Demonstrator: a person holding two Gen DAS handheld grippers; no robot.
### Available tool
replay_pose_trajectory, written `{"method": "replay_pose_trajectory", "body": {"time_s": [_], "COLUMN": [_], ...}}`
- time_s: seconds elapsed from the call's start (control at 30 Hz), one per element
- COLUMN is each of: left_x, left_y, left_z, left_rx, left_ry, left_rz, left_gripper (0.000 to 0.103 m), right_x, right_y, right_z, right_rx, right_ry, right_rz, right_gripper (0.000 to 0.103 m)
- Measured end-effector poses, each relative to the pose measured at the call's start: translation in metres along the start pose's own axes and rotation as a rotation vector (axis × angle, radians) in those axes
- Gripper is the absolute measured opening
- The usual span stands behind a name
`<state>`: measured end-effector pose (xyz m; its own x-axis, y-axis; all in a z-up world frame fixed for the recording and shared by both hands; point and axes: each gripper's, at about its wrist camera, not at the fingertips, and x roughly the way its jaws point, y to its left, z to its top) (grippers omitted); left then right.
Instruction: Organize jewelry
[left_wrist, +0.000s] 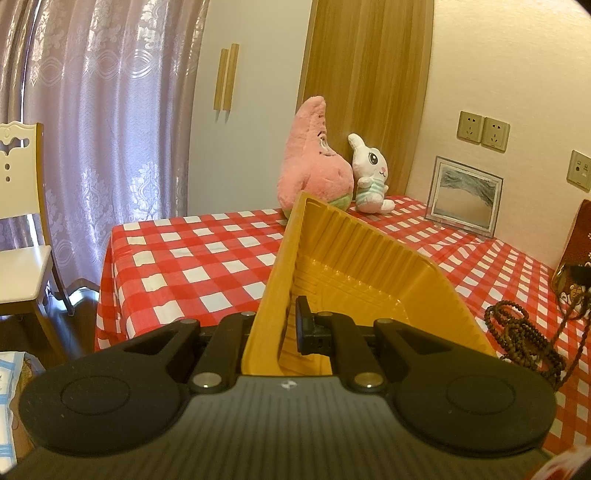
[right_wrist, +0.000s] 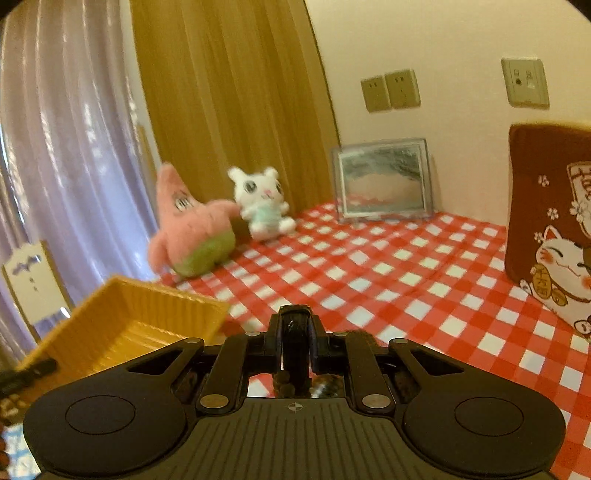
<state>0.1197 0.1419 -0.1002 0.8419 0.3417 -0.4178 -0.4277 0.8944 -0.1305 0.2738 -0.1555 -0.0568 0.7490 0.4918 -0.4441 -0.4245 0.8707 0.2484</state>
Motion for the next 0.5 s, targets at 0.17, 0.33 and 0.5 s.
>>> {"method": "replay_pose_trajectory", "body": {"time_s": [0.17, 0.33, 0.5], "left_x": [0.001, 0.001, 0.001], "left_y": [0.0, -0.001, -0.001], "left_z": [0.0, 0.0, 0.0], "left_rx": [0.003, 0.0, 0.001], "left_ry": [0.001, 0.004, 0.003], "left_rz": [0.001, 0.003, 0.001], "left_gripper": [0.008, 0.008, 0.008], "right_x": [0.027, 0.013, 0.003], "right_y": [-0.007, -0.015, -0.026], "right_z": [-0.01, 0.002, 0.02], "right_rx": [0.032, 0.179, 0.328], "right_ry": [0.088, 0.009, -0.021], "right_rz": [-0.037, 0.069, 0.157], "right_gripper": [0.014, 0.014, 0.014]}}
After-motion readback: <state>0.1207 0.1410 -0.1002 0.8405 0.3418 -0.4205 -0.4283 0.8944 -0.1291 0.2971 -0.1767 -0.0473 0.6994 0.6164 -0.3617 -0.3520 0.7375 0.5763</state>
